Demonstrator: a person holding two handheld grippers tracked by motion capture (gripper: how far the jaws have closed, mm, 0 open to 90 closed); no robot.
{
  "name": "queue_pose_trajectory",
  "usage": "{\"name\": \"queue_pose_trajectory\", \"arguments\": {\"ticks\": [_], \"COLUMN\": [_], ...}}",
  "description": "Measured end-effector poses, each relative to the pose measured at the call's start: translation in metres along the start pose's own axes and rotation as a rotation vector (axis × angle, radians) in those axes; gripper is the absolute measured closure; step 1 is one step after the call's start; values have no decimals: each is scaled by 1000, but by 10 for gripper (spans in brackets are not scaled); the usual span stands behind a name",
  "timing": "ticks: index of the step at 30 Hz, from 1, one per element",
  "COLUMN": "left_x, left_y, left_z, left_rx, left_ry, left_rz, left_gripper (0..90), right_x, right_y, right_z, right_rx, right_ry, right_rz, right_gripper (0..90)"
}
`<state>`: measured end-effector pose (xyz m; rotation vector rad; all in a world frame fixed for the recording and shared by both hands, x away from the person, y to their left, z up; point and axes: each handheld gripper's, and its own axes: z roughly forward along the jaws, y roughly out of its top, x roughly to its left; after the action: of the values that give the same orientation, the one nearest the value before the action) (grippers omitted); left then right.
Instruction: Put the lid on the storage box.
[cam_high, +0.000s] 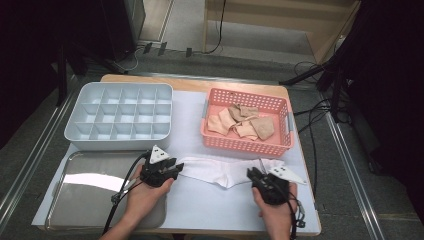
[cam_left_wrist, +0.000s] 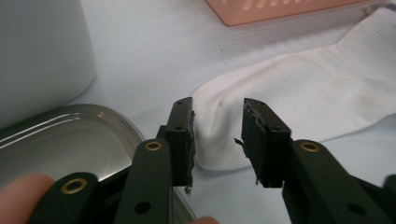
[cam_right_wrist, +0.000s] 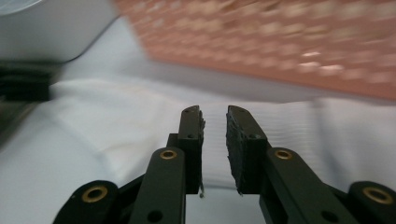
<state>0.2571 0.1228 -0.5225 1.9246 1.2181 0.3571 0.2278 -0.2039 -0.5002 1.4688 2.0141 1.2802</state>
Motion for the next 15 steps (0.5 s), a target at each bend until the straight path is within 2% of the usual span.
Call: {"name": "queue_pose_trajectory", "arguments": {"ticks": [1, 3, 4, 5, 6, 8, 9, 12, 14, 15], "left_x": [-1, -3, -3, -3, -3, -3, -2, 0, 0, 1], "left_y": [-1, -2, -2, -1, -1, -1, -1, -2, -4, -4], "left_z": [2, 3, 3, 2, 1, -1, -4, -10, -13, -15], "left_rx": [8, 20, 20, 20, 16, 10, 4, -15, -16, -19], "left_ry": [2, -3, -3, -7, -16, -28, -47, -70, -64, -62], "left_rz": [4, 4, 4, -4, -4, -4, -1, -9, 0, 1], "left_gripper": [675, 685, 680, 662, 642, 599, 573, 536, 514, 506], "right_x": [9, 26, 26, 39, 44, 50, 49, 43, 31, 21], "right_y": [-2, -4, -4, -6, -8, -13, -15, -17, -10, -6], "right_z": [7, 20, 20, 30, 33, 37, 39, 31, 14, 4], "right_rx": [16, 52, 52, 73, 84, 124, 148, 142, 85, 47], "right_ry": [29, 50, 50, 38, 23, 7, 15, 38, 18, -13], "right_rz": [-21, -54, -54, -104, -144, -182, -191, -170, -118, -91], "right_gripper": [777, 775, 775, 778, 789, 821, 832, 808, 786, 782]}}
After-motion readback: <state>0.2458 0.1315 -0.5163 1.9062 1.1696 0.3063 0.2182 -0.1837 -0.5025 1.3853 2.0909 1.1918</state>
